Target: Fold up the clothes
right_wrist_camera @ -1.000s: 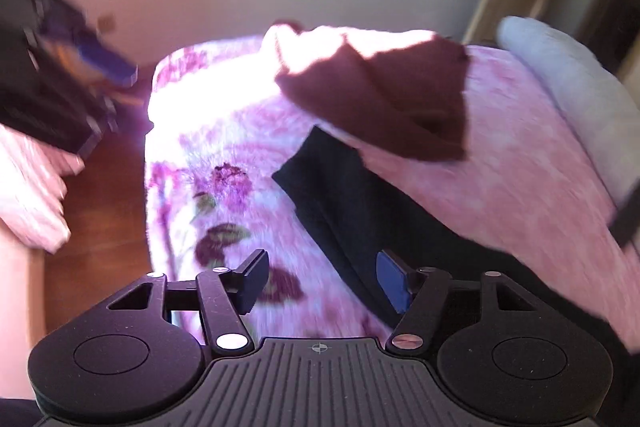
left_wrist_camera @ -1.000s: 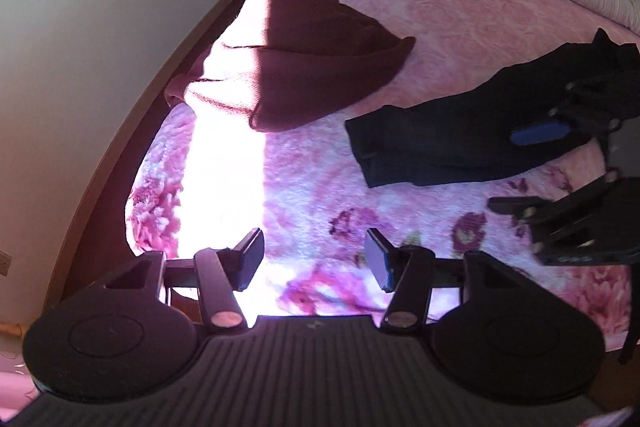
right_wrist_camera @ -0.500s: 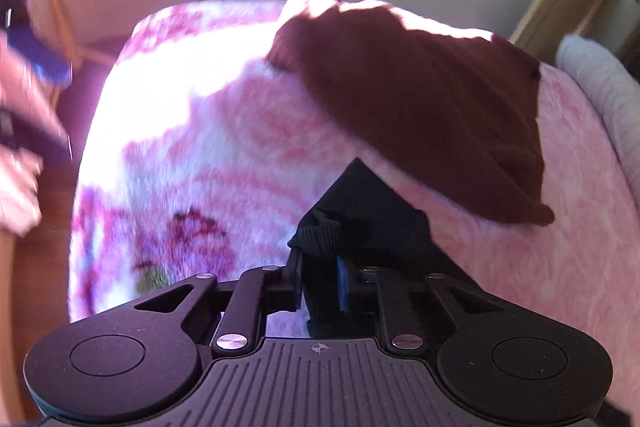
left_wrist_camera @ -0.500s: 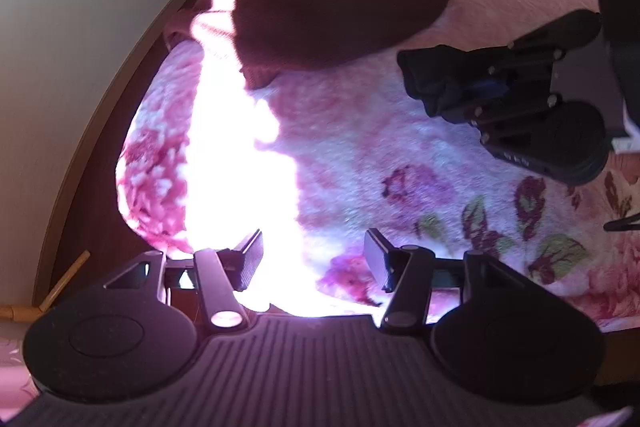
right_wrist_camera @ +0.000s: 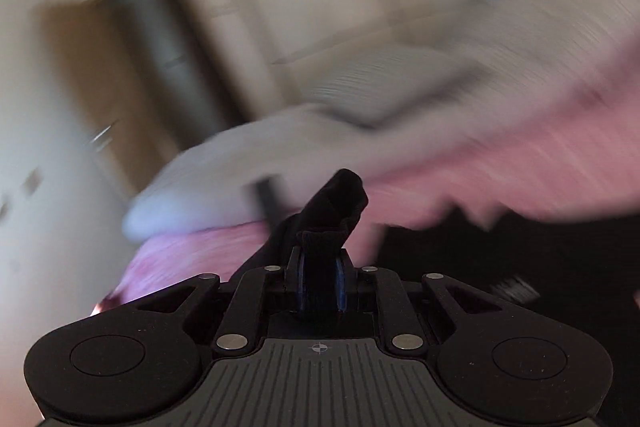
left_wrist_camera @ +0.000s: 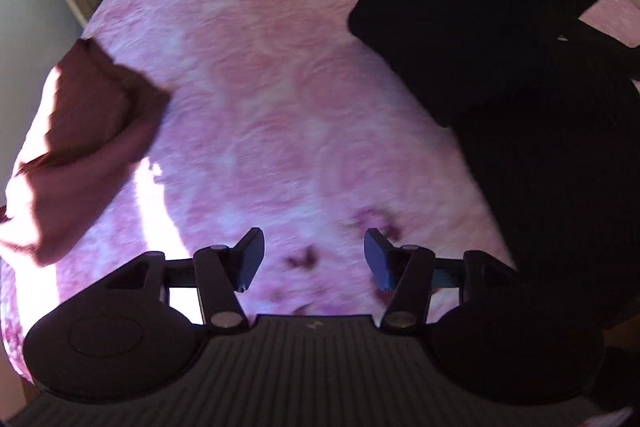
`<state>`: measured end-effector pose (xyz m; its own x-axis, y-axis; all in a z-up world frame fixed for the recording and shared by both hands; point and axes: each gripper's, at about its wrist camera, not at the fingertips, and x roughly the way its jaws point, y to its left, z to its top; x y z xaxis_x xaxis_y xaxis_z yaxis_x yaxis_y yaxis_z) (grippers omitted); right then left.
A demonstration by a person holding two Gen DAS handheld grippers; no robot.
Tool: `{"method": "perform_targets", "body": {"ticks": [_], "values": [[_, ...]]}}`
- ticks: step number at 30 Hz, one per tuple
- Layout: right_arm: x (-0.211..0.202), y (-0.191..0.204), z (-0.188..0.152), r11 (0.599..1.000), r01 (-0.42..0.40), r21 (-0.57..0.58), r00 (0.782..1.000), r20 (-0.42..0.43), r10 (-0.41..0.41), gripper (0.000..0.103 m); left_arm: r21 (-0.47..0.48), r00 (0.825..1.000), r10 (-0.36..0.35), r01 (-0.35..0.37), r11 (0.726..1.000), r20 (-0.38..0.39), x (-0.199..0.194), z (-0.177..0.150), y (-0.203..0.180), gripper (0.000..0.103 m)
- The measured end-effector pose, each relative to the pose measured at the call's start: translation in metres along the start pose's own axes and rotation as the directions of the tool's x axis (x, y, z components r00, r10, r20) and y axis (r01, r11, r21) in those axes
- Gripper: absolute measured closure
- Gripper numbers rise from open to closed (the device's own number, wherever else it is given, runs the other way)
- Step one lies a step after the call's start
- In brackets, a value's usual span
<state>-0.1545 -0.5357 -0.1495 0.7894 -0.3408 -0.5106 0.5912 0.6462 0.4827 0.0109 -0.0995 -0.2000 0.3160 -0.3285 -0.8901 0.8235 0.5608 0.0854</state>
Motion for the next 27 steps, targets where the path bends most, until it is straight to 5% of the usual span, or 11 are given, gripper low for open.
{"method": "perform_targets", "body": {"ticks": [5, 10, 13, 19, 27], "values": [[0.061, -0.145, -0.012, 0.988, 0.070, 0.140, 0.986, -0.162, -0.047, 0.089, 0.062, 1.000, -0.030, 0.030, 0.998, 0.003, 0.045, 0.036, -0.114, 0.052], [0.062, -0.177, 0.005, 0.997, -0.005, 0.081, 0.983, -0.181, 0.019, 0.089, 0.128, 1.000, 0.017, -0.014, 0.992, -0.020, 0.086, 0.060, -0.174, 0.052], [0.038, -0.188, 0.016, 0.997, -0.005, 0.073, 0.991, -0.134, 0.015, 0.089, 0.141, 0.998, 0.057, -0.057, 0.988, 0.003, 0.097, 0.079, -0.179, 0.052], [0.048, -0.217, 0.012, 0.996, 0.029, 0.080, 0.978, -0.209, -0.012, 0.089, 0.104, 0.988, 0.149, -0.151, 0.983, 0.027, 0.144, 0.105, -0.164, 0.052], [0.041, -0.205, 0.006, 0.998, 0.061, 0.030, 0.967, -0.249, -0.052, 0.089, 0.023, 0.951, 0.308, -0.309, 0.951, 0.027, 0.162, 0.099, -0.138, 0.050]]}}
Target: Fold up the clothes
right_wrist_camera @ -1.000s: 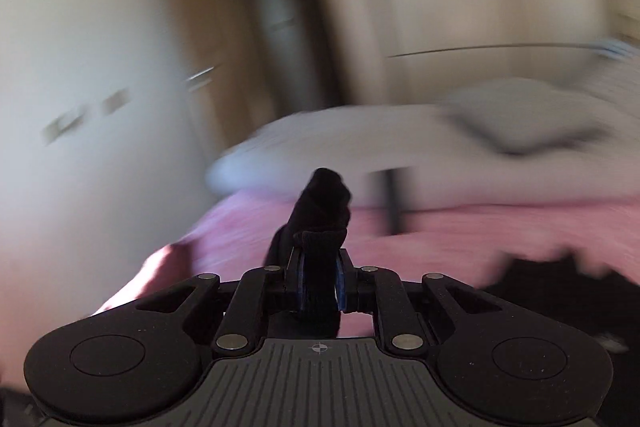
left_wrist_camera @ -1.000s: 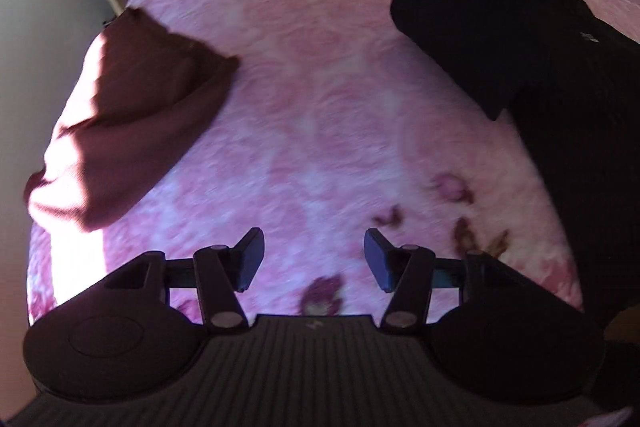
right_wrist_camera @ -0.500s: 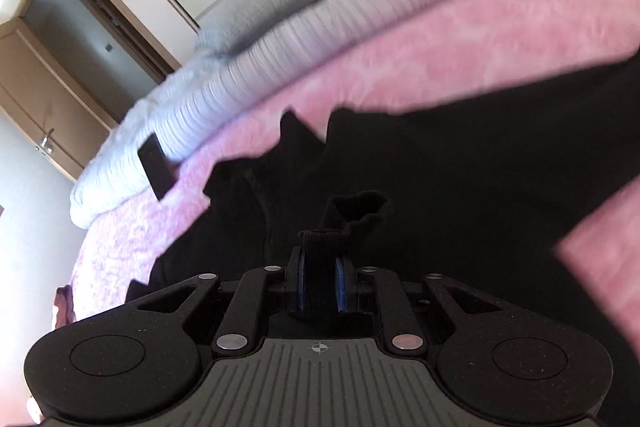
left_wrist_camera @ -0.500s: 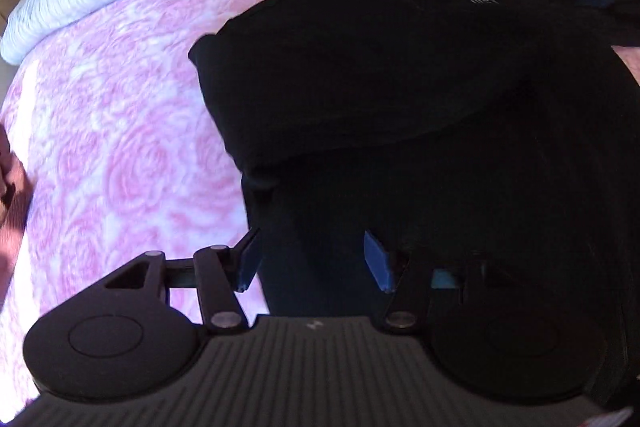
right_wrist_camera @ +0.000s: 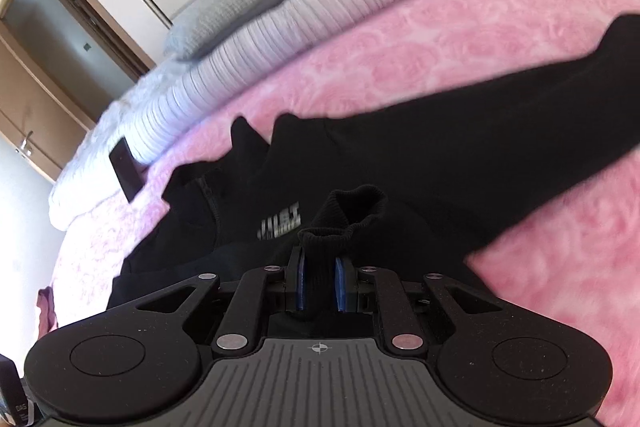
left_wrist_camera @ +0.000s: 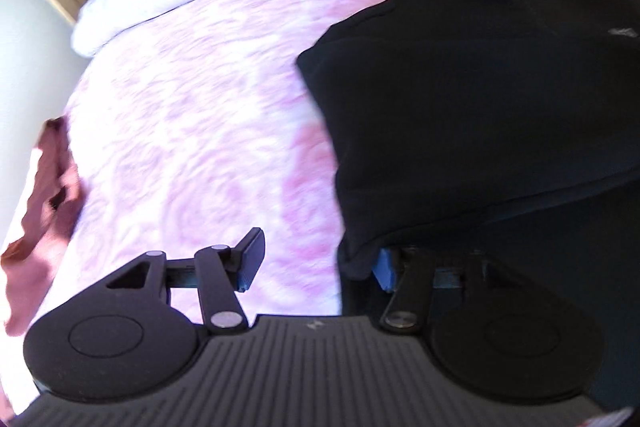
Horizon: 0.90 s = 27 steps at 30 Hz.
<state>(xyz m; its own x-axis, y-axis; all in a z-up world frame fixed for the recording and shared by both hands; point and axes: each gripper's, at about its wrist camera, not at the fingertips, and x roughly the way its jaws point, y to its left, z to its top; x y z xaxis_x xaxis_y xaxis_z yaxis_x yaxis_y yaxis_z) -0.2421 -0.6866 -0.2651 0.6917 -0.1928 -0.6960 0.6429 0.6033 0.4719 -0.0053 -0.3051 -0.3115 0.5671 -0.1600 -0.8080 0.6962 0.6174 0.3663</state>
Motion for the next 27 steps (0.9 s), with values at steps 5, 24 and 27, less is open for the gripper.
{"method": "perform_targets", "body": {"ticks": [5, 24, 27], "values": [[0.001, 0.005, -0.009, 0.998, 0.057, 0.010, 0.998, -0.029, -0.056, 0.088, -0.060, 0.999, -0.026, 0.024, 0.998, -0.032, 0.005, -0.002, 0.010, 0.049], [-0.115, -0.141, 0.035, 0.944, 0.259, 0.203, 0.952, 0.113, -0.286, 0.026, 0.050, 0.991, -0.121, 0.124, 0.991, -0.050, -0.107, -0.011, -0.064, 0.052], [-0.134, -0.216, 0.057, 0.917, 0.267, 0.295, 0.931, 0.167, -0.325, 0.026, 0.083, 0.993, -0.112, 0.114, 0.990, -0.022, -0.124, 0.007, -0.112, 0.052]]}}
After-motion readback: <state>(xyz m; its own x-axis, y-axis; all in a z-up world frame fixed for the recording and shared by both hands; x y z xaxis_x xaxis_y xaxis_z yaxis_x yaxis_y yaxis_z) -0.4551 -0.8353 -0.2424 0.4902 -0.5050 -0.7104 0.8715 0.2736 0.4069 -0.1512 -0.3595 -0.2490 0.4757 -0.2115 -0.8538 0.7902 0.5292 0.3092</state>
